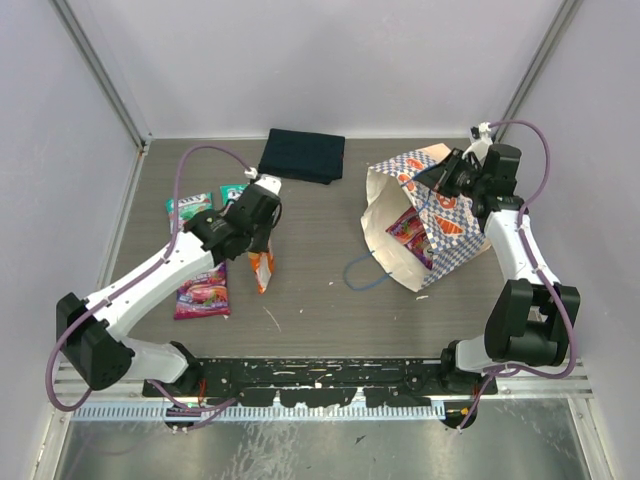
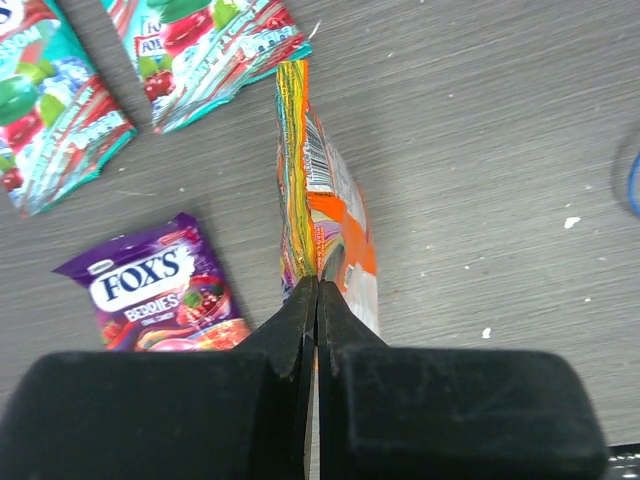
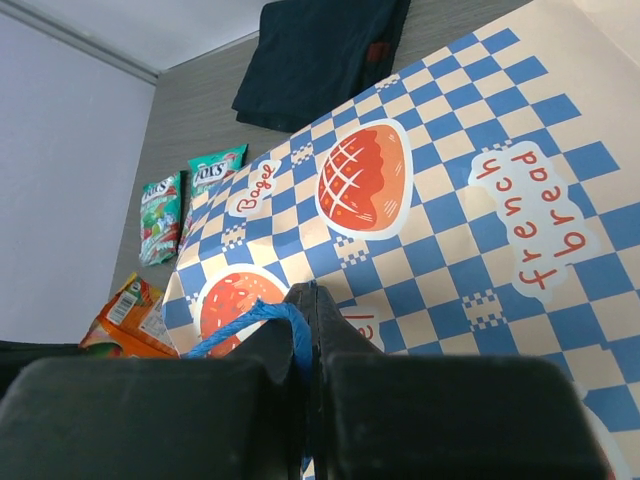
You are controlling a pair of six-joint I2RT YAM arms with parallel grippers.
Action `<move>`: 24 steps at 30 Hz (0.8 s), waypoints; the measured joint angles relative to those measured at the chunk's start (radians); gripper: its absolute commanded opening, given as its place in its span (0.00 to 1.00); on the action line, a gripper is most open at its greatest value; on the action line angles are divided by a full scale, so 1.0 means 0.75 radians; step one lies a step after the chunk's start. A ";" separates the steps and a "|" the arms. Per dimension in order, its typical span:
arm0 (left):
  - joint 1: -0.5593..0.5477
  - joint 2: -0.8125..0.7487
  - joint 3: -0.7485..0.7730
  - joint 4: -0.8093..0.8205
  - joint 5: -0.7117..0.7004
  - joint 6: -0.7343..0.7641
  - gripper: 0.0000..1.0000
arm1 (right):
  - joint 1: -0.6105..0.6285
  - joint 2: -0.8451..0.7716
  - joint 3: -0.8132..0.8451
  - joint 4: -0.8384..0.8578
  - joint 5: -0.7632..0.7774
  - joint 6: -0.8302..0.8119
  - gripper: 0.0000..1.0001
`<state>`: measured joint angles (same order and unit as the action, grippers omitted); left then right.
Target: Take the snacks out of the paper bag
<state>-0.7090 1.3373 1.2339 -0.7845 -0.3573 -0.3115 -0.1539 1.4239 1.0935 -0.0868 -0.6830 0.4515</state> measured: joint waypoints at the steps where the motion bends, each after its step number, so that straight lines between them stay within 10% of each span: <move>1: -0.015 0.000 0.000 -0.018 -0.039 0.010 0.00 | 0.003 0.000 0.000 0.003 0.001 0.000 0.01; 14: -0.404 0.250 0.063 -0.058 -0.242 0.141 0.05 | 0.033 0.000 0.000 0.004 0.003 -0.001 0.01; 19: -0.511 0.360 0.095 -0.038 -0.226 0.181 0.71 | 0.039 0.000 0.000 0.004 0.007 -0.001 0.01; 22: -0.565 0.385 0.083 -0.007 -0.138 0.186 0.97 | 0.040 0.000 0.000 0.004 0.007 -0.001 0.01; 24: -0.583 0.375 0.065 0.027 -0.060 0.184 0.98 | 0.040 0.000 0.000 0.004 0.007 -0.001 0.01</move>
<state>-1.1461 1.6184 1.2823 -0.7643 -0.4023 -0.1734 -0.1242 1.4239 1.0935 -0.0837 -0.6777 0.4507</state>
